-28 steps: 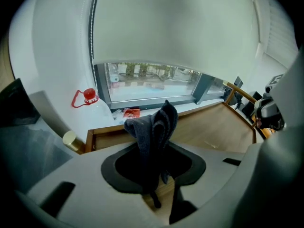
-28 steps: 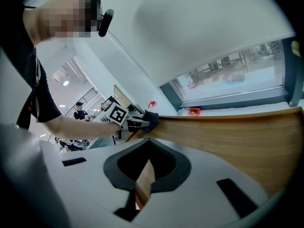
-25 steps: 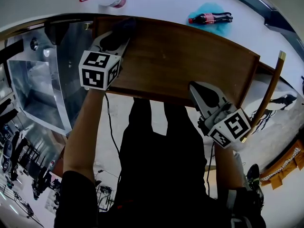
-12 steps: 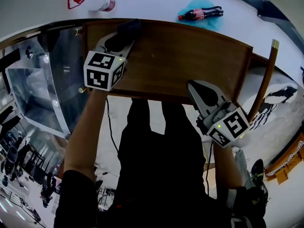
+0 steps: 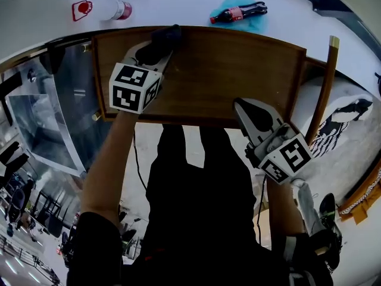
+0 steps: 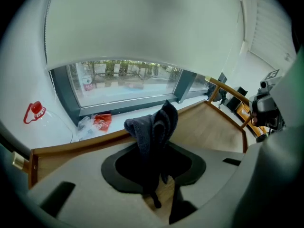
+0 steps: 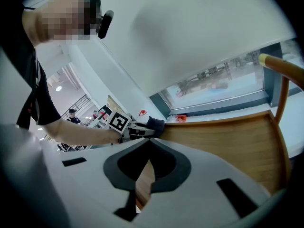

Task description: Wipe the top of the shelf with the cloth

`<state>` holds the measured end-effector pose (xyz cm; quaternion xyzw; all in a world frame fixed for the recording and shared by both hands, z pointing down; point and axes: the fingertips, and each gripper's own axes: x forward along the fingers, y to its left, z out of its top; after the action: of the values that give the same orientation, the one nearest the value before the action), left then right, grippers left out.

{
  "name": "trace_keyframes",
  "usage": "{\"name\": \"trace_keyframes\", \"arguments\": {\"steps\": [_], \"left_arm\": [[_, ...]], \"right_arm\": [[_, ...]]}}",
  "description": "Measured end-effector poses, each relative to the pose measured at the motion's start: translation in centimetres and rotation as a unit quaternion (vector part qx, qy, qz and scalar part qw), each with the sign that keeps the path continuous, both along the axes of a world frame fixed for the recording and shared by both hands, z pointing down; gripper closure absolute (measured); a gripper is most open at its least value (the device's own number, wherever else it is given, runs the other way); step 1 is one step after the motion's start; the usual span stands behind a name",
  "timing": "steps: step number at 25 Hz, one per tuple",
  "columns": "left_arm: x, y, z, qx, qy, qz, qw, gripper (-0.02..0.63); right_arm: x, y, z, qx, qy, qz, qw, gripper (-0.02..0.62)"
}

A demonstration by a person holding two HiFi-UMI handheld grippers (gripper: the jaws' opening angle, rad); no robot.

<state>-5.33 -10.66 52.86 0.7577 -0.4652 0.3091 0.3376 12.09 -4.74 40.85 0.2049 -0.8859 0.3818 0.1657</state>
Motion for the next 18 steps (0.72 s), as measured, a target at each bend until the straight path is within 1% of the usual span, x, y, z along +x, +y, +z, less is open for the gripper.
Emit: {"name": "trace_keyframes", "arguments": {"steps": [7,18], "left_arm": [[3.5,-0.9,0.0,0.001,0.006,0.026,0.9996,0.466],[9.7,-2.5,0.0,0.004,0.016,0.074,0.9971,0.466]], "right_arm": [[1.8,-0.6,-0.3,0.005,-0.005,0.023,1.0,0.591],[5.9,-1.3,-0.6,0.009,-0.003,0.061,0.998,0.591]]}}
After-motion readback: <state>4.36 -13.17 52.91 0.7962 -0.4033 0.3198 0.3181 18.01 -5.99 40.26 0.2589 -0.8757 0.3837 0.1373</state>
